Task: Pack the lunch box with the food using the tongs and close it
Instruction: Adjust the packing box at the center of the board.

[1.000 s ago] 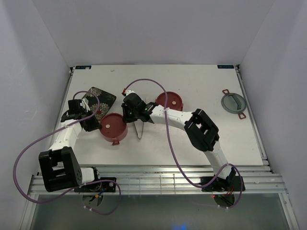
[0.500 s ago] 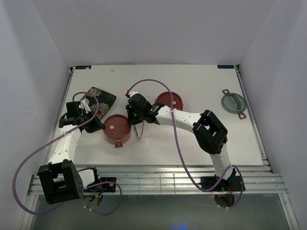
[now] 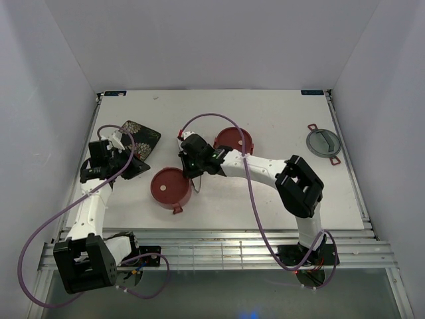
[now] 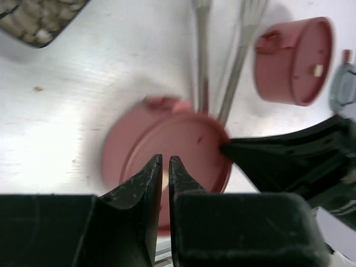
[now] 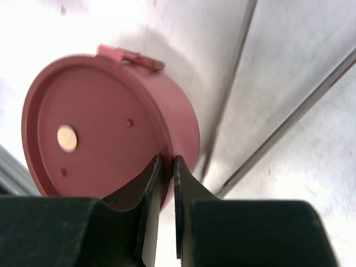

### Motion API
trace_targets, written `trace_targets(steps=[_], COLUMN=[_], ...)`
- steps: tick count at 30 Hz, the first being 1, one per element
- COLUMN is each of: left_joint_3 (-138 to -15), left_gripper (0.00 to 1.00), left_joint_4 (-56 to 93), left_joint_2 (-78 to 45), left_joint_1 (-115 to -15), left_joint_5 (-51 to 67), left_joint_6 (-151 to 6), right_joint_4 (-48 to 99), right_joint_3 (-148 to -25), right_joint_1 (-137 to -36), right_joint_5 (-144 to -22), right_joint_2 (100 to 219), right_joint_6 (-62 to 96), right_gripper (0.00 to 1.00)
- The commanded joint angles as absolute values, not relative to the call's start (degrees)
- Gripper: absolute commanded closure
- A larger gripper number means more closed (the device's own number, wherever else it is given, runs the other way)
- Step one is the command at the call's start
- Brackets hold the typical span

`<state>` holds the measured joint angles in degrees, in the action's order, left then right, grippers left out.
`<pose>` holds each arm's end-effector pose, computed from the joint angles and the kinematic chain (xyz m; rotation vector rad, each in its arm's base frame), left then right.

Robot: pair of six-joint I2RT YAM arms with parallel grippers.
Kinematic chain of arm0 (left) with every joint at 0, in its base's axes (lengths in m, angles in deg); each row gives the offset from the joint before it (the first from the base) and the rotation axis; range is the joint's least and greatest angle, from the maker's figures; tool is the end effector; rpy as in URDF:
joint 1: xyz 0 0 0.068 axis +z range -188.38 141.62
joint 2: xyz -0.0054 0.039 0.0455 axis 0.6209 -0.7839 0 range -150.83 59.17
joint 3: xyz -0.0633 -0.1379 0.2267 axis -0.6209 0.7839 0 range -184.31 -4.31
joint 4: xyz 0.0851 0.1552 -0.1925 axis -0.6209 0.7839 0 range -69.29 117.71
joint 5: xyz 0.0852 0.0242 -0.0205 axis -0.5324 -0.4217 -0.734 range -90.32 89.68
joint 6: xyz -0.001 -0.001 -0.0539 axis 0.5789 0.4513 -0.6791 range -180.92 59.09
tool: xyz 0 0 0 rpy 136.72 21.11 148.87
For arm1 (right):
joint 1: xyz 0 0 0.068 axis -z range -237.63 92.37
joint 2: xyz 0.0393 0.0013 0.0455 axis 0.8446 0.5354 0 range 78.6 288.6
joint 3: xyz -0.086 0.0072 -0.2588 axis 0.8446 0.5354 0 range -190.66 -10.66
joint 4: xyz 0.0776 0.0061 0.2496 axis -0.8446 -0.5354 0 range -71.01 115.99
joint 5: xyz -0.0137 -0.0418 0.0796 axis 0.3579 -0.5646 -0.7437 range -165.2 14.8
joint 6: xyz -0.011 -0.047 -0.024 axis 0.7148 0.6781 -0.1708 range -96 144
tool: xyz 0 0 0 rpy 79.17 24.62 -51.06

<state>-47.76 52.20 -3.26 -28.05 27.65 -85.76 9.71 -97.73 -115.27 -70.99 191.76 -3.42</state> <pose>0.2156 0.0224 0.2432 -0.5266 2.3802 -0.7102 0.2437 0.3796 0.2286 -0.5889 2.3300 0.6519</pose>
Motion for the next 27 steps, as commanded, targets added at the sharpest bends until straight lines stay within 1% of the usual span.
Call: trace_targets(steps=[1, 4, 8, 11, 13, 14, 16, 19, 21, 23, 24, 25, 27], left_joint_3=[-47.8, -46.9, -46.1, -46.8, -47.8, -48.5, -50.4, -50.8, -51.5, -52.1, -52.5, -53.1, -53.5], left_gripper=[1.00, 1.00, 1.00, 1.00, 0.95, 0.90, 0.87, 0.80, 0.75, 0.73, 0.72, 0.72, 0.72], left_joint_4=[48.2, 47.7, 47.8, 48.1, 48.8, 50.0, 51.3, 51.8, 51.9, 52.3, 52.3, 52.3, 52.3], left_joint_2=[-0.5, -0.5, -0.5, -0.2, -2.0, -3.0, -5.4, -5.3, -5.0, -5.0, -5.1, -5.2, -6.0], left_joint_1=[-29.3, -30.2, -30.2, -30.2, -30.2, -30.3, -30.3, -30.2, -30.3, -30.2, -30.1, -30.2, -30.0], left_joint_5=[31.8, 31.1, 28.1, 26.3, 26.0, 26.0, 25.6, 23.9, 22.5, 21.2, 20.9, 20.6, 20.2], left_joint_6=[-88.8, -89.4, -88.7, -85.2, -82.5, -80.4, -79.2, -78.5, -78.1, -77.7, -77.5, -77.6, -78.5], right_joint_4=[11.3, 11.4, 10.0, 11.0, 11.3, 12.0, 12.7, 12.6, 12.2, 12.1, 12.1, 12.2, 12.0], right_joint_3=[-96.5, -96.0, -97.2, -96.5, -97.1, -97.3, -98.7, -100.6, -102.6, -103.5, -103.5, -103.6, -104.3], right_joint_1=[-116.5, -116.5, -116.5, -116.5, -116.4, -116.4, -116.4, -116.4, -116.4, -116.4, -116.5, -116.4, -116.4], right_joint_5=[-72.2, -71.5, -71.3, -73.0, -74.0, -75.0, -79.2, -84.2, -85.9, -87.1, -87.5, -87.8, -87.0], right_joint_2=[185.0, 184.1, 185.7, 186.5, 187.5, 187.8, 189.4, 191.8, 193.3, 193.7, 193.6, 193.4, 192.9], right_joint_6=[-2.8, -2.8, -2.8, -2.2, 0.8, 2.7, 8.1, 13.0, 15.1, 17.7, 18.6, 20.1, 20.3], right_gripper=[0.92, 0.92, 0.92, 0.92, 0.92, 0.92, 0.92, 0.92, 0.92, 0.91, 0.89, 0.79, 0.65])
